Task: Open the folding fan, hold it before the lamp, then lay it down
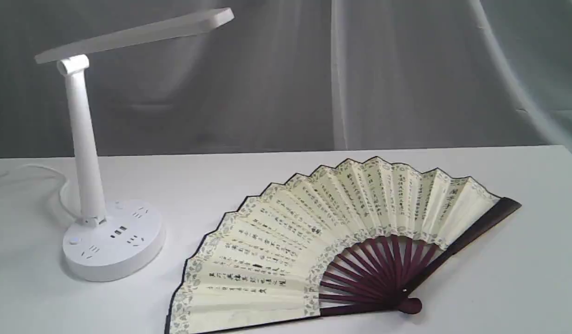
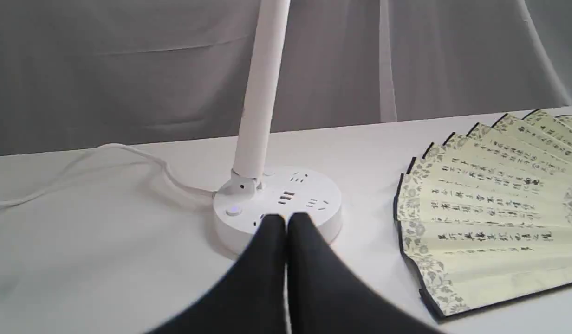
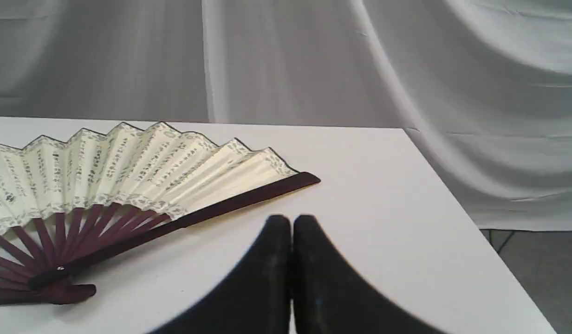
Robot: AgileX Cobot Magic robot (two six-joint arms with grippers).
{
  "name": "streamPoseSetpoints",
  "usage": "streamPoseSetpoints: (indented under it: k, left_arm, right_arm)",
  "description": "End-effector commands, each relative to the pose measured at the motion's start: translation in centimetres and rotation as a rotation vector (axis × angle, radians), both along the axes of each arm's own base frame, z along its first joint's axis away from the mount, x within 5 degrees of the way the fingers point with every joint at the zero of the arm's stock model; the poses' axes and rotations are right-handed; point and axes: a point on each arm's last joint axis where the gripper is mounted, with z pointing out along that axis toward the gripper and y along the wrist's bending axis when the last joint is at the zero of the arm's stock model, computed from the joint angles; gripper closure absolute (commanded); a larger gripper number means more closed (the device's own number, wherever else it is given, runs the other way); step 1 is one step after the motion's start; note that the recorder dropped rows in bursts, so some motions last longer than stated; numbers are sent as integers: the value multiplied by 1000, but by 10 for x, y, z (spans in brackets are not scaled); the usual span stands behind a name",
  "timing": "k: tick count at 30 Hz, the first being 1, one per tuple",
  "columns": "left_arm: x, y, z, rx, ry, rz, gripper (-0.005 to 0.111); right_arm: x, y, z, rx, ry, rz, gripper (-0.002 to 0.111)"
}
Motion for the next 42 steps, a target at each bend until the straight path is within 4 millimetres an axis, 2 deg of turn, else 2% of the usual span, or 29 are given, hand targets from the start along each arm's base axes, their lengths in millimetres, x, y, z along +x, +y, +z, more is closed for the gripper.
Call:
streamPoseSetpoints:
  k: [1,8,42]
  left_arm:
    - [0,0,-1,5,-1,-1,107]
    - [0,4,-1,5,1,74,107]
    - [0,4,-1,5,-5,73,107]
  right_arm:
    - [0,0,-1,8,3,-6,108]
    - [0,0,-1,8,3,-6,108]
    - [0,0,-1,13,2,-6,108]
